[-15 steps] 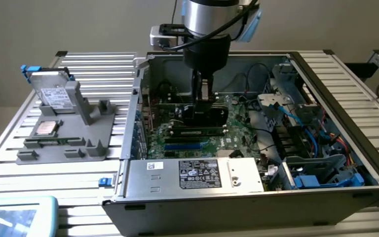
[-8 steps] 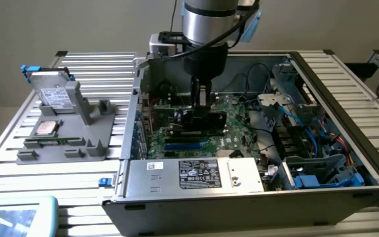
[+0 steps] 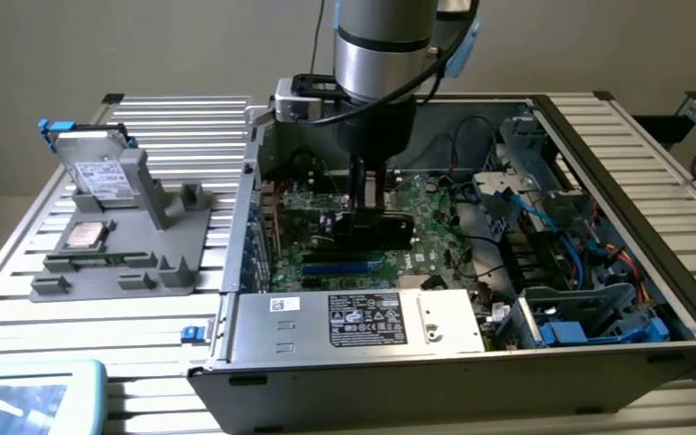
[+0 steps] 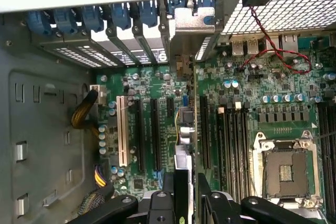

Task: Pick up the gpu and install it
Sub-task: 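Insert the gpu into the slot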

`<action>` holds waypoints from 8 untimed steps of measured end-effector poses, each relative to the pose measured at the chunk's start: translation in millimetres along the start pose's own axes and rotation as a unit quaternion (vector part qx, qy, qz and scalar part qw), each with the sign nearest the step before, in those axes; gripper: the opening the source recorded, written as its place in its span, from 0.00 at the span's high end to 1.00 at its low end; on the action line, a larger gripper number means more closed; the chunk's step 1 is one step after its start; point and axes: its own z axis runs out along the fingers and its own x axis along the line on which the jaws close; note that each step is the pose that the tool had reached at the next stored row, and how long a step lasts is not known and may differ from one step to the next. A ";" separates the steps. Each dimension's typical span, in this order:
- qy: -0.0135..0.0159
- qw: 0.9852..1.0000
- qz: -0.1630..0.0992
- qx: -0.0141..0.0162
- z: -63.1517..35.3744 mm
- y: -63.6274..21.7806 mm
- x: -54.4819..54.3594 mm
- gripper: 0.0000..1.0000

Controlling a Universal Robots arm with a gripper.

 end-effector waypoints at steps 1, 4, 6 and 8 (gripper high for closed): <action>0.000 1.000 0.000 0.000 1.9 0.1 0.7 0.73; 0.000 1.000 0.000 0.000 7.5 0.3 1.9 0.73; 0.000 1.000 0.000 0.000 9.1 0.5 1.9 0.73; 0.000 1.000 0.000 0.000 9.0 0.5 1.9 0.73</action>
